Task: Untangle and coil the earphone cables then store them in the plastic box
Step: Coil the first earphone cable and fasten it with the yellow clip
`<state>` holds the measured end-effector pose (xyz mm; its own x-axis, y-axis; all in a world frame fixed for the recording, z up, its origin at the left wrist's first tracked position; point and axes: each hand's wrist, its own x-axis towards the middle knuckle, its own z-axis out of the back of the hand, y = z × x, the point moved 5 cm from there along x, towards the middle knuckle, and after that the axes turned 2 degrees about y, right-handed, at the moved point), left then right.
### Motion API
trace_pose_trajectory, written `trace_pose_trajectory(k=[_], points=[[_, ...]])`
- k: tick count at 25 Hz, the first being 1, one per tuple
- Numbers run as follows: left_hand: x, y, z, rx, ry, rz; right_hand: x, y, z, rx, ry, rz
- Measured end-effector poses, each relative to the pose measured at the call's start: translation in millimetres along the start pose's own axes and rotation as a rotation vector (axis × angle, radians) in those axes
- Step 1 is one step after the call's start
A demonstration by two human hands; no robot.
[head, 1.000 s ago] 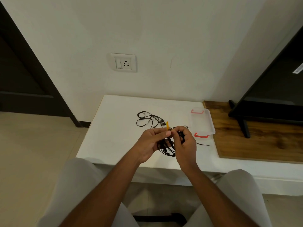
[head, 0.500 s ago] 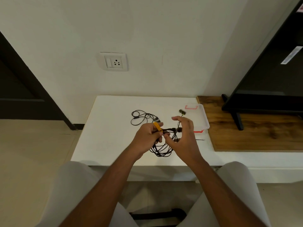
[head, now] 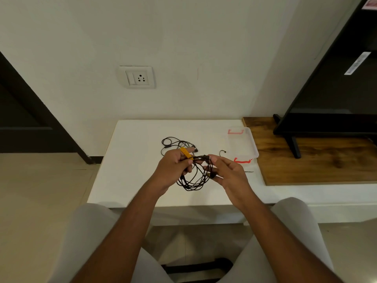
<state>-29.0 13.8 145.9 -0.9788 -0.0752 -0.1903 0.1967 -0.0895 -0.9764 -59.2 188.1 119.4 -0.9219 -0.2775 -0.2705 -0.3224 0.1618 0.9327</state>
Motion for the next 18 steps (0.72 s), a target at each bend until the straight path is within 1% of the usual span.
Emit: trace_pose_trajectory(k=[2, 4, 7, 11, 15, 18], points=[[-0.3, -2.7, 4.3, -0.075, -0.014, -0.020, -0.4, 1.0, 3.8, 0.064, -0.057, 0.019], [-1.1, -4.6, 8.0, -0.143, -0.022, -0.037, 0.3, 2.7, 6.7, 0.115, -0.078, 0.040], [-0.6, -2.2, 16.6, -0.214, -0.079, -0.047, 2.1, 6.4, 5.9, 0.202, -0.020, 0.061], [1.5, 0.2, 27.0, -0.371, -0.171, -0.053, 1.8, 10.4, -0.3, 0.310, 0.089, 0.097], [1.4, 0.6, 36.5, -0.449, -0.226, -0.066, 1.2, 12.7, -3.0, 0.428, 0.119, 0.125], [0.0, -1.5, 39.6, -0.476, -0.240, -0.067, 0.9, 13.9, -2.8, 0.473, 0.127, 0.118]])
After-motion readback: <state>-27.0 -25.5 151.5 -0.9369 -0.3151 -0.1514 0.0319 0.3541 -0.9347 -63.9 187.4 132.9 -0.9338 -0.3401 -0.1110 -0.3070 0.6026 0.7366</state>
